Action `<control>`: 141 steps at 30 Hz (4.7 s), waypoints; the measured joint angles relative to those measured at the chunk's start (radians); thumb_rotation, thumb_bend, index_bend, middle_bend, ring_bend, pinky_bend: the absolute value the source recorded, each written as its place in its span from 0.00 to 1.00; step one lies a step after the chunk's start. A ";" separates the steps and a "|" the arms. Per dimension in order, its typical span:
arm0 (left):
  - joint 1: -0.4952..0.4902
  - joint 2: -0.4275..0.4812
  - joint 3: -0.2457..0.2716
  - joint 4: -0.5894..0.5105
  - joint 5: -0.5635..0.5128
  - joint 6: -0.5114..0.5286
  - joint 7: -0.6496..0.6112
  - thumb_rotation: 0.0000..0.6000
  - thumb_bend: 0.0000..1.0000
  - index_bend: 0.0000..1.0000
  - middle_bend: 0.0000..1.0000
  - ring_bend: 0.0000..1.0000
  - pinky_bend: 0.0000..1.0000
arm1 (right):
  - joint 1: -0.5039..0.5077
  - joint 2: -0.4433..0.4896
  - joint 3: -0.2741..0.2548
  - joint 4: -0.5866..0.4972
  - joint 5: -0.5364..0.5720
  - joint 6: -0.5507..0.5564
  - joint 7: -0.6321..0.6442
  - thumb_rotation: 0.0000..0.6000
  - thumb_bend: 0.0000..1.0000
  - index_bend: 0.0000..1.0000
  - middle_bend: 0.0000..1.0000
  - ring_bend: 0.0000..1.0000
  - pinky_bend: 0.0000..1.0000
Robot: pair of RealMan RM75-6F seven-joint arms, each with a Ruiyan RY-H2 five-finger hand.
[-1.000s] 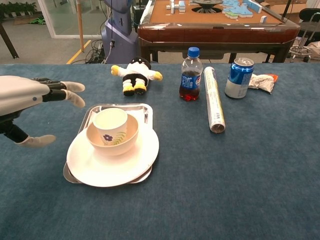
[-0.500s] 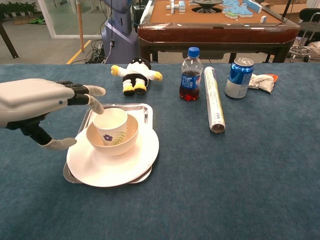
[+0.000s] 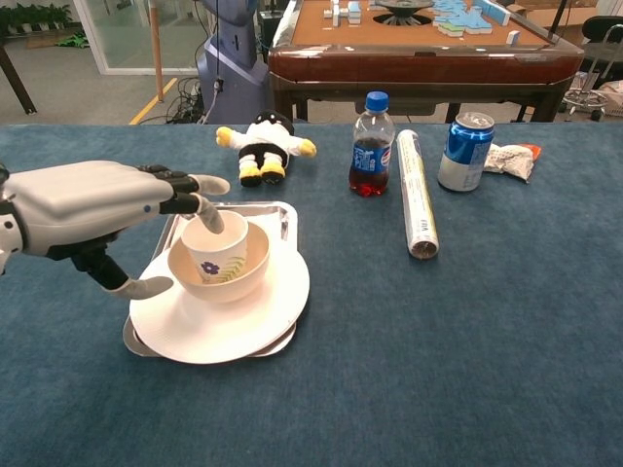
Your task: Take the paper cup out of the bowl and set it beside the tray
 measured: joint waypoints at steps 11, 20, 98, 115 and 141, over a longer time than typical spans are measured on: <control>-0.040 -0.019 0.002 0.028 -0.028 -0.017 -0.015 1.00 0.32 0.24 0.00 0.00 0.00 | 0.004 0.001 0.004 0.007 0.014 -0.006 0.007 1.00 0.20 0.00 0.00 0.00 0.00; -0.068 -0.030 0.000 0.050 -0.036 -0.026 -0.035 1.00 0.32 0.25 0.00 0.00 0.00 | 0.006 0.002 0.003 0.009 0.015 -0.010 0.012 1.00 0.20 0.00 0.00 0.00 0.00; -0.062 -0.093 0.018 0.280 0.132 -0.007 -0.317 1.00 0.32 0.64 0.03 0.00 0.00 | 0.041 -0.006 -0.009 0.013 0.020 -0.054 -0.009 1.00 0.20 0.00 0.00 0.00 0.00; -0.063 -0.007 -0.014 0.151 0.114 0.031 -0.202 1.00 0.32 0.63 0.03 0.00 0.00 | 0.046 -0.009 -0.011 0.012 0.021 -0.059 -0.018 1.00 0.20 0.00 0.00 0.00 0.00; -0.114 0.064 -0.044 0.262 0.044 -0.059 -0.229 1.00 0.32 0.63 0.03 0.00 0.00 | 0.049 -0.027 -0.006 0.007 0.051 -0.053 -0.064 1.00 0.20 0.00 0.00 0.00 0.00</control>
